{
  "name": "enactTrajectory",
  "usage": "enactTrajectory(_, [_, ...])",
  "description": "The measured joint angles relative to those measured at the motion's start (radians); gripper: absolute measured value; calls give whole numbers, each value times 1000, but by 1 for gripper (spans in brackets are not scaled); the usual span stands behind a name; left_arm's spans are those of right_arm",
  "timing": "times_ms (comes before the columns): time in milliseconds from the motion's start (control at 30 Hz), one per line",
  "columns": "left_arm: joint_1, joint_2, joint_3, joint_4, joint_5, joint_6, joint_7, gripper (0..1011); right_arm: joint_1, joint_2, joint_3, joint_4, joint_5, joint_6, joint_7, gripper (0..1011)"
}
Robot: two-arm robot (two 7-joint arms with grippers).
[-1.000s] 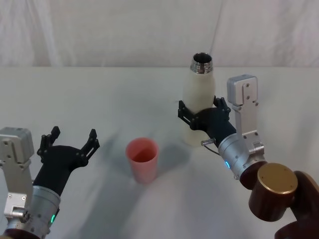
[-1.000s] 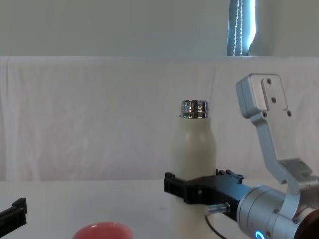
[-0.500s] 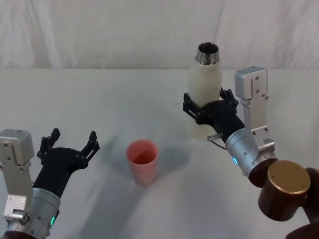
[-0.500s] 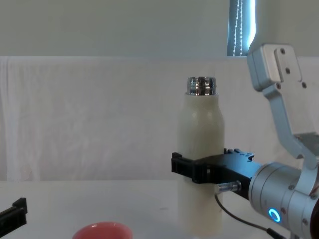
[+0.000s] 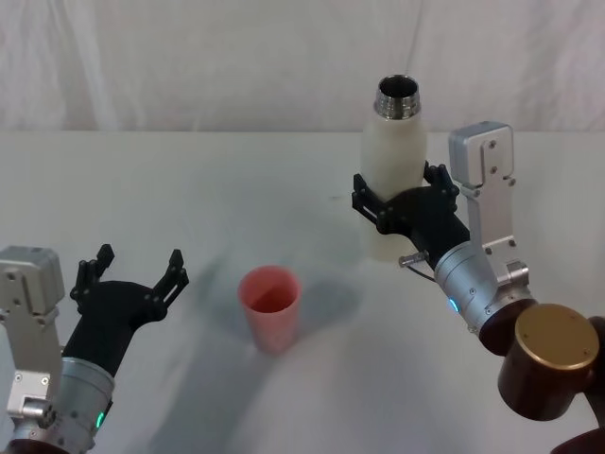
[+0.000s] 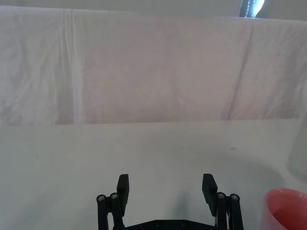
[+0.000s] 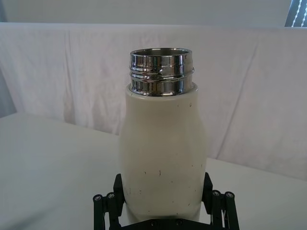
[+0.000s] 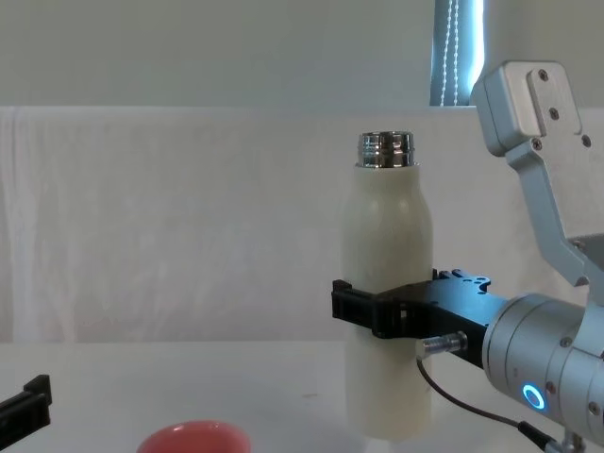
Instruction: Grasp the thermos with one hand and pour water into the cup lid.
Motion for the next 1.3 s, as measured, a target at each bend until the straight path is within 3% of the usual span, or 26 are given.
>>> enactTrajectory(867, [0,0,0,0,0,0,0,1001,2,-2,0,5,2,-3,0,950])
enactTrajectory(1300, [0,0,0,0,0,0,0,1001,-28,18,14,-44,-6,-2,8,950])
